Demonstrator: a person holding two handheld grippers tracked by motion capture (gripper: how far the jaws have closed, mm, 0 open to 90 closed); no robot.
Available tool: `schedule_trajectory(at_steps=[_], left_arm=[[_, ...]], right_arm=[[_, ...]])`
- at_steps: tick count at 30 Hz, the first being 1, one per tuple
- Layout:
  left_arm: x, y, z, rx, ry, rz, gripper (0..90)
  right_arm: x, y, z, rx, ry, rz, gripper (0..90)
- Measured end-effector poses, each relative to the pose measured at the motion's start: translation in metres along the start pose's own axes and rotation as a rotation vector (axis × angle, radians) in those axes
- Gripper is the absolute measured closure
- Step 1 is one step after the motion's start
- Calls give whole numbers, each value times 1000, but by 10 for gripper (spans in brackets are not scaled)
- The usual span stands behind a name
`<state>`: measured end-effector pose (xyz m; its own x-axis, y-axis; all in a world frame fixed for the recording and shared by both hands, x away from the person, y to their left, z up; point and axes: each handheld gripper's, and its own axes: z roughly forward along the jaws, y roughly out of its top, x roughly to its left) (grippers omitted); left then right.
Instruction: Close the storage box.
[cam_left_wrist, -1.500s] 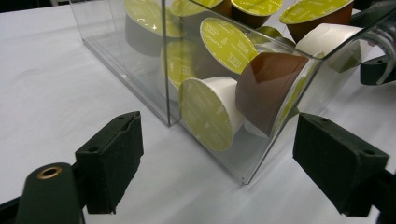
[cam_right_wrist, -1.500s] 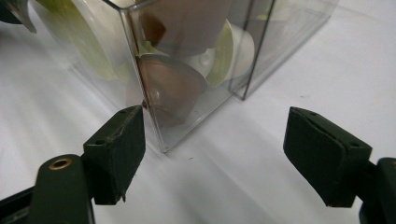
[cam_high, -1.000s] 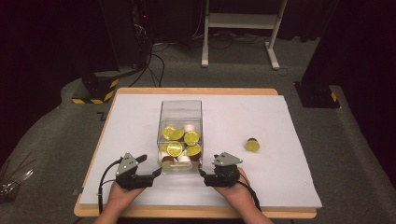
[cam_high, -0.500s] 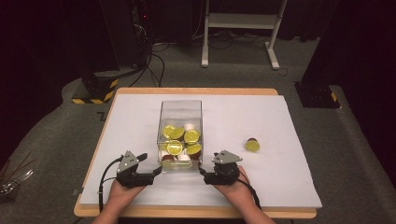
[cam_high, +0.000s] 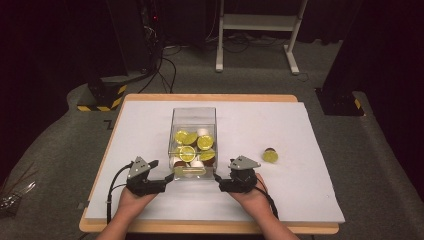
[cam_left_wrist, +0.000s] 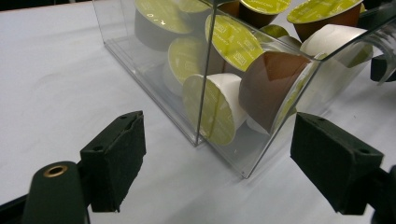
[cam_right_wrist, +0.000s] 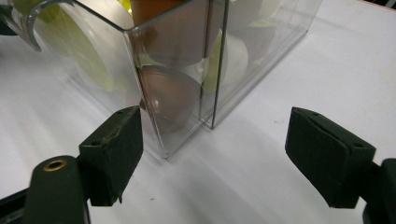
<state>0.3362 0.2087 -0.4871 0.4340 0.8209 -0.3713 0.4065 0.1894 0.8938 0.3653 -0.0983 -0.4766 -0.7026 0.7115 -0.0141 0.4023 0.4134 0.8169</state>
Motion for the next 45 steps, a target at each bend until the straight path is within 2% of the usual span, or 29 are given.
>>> schedule_trajectory(at_steps=[3, 5, 7, 12, 14, 16, 23, 27, 31, 45], left_arm=[[0, 1, 2, -6, -2, -14, 185], [2, 1, 3, 0, -3, -8, 185], [2, 2, 5, -10, 1, -23, 185], [5, 4, 9, -12, 13, -17, 190], [4, 4, 11, -22, 17, -32, 192], [6, 5, 13, -19, 23, -23, 195], [11, 7, 25, -30, 43, -59, 203], [12, 8, 32, -19, 51, -47, 203], [13, 10, 38, -28, 57, -67, 207], [18, 10, 46, -37, 96, -83, 217]], right_arm=[[0, 2, 1, -1, -3, 2, 190], [0, 3, 2, -4, -7, 1, 192], [0, 4, 3, -5, -13, 0, 192], [-3, 7, 7, -9, -17, 11, 193], [-4, 7, 9, -13, -19, 13, 194], [-5, 8, 11, -16, -25, 9, 196], [-13, 15, 19, -14, -35, 24, 202], [-16, 17, 22, -19, -38, 37, 204], [-20, 19, 27, -22, -43, 51, 208], [-23, 22, 36, -31, -59, 57, 213]])
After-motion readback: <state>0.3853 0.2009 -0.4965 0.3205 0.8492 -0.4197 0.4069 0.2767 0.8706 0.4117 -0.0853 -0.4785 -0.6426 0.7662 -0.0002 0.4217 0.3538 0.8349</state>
